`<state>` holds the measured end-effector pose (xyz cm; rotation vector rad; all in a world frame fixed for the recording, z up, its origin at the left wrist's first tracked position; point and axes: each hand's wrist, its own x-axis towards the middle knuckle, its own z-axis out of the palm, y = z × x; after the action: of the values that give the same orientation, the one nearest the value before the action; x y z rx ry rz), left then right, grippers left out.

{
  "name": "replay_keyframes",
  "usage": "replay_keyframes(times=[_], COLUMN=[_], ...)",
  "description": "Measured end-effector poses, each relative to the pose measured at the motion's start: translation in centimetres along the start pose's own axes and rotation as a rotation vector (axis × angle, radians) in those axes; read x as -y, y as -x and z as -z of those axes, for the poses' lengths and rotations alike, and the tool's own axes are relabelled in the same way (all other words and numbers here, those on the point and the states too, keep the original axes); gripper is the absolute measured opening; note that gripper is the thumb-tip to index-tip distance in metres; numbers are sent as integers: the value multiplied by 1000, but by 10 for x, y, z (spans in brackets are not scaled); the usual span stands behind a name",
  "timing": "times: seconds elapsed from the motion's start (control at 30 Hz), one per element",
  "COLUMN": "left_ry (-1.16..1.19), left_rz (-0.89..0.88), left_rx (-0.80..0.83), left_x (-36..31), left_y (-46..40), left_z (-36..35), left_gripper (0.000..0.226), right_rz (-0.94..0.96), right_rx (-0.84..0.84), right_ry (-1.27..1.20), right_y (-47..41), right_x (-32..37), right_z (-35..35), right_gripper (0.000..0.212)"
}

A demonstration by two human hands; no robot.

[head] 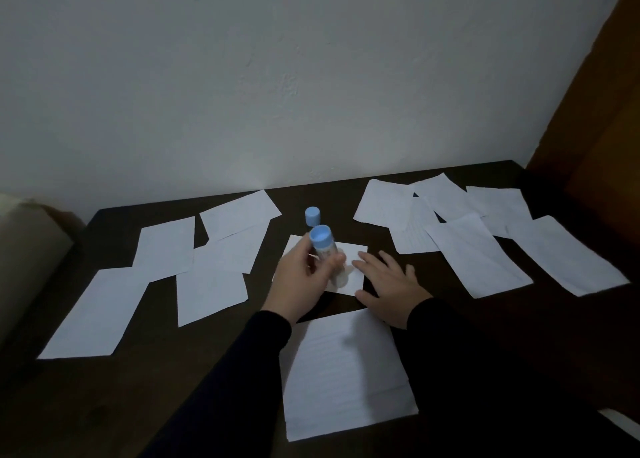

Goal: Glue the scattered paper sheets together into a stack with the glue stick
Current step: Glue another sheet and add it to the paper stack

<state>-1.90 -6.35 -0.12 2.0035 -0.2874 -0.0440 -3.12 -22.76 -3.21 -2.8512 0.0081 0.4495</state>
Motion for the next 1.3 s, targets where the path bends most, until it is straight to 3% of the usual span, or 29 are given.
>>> replay_keyframes(times=[0.3, 0.47, 0.93, 1.0, 1.1, 1.2, 1.3], left_ry=[-89, -185, -333, -237, 96, 219, 161], left_rz=[-94, -72, 92, 133, 224, 245, 267], left_rx=[89, 142, -115, -220, -423, -382, -262], left_x=[0, 2, 20, 20, 13, 7, 5], left_y=[5, 1, -10, -8, -6, -8, -15], left_z=[-14, -12, 33, 31, 31, 28, 17], left_gripper=[21, 35, 28, 25, 31, 45, 50], right_rz=[33, -3, 6, -1, -3, 2, 4], right_rx=[-76, -94, -97, -101, -89, -83, -72], right_ry=[5, -44, -122, -129, -138, -140, -123], right_y=[1, 0, 4, 4, 5, 6, 2], right_x=[-5, -2, -3, -4, -5, -5, -2], right_z=[-5, -9, -4, -5, -8, -5, -1], right_gripper=[58, 58, 57, 58, 58, 57, 59])
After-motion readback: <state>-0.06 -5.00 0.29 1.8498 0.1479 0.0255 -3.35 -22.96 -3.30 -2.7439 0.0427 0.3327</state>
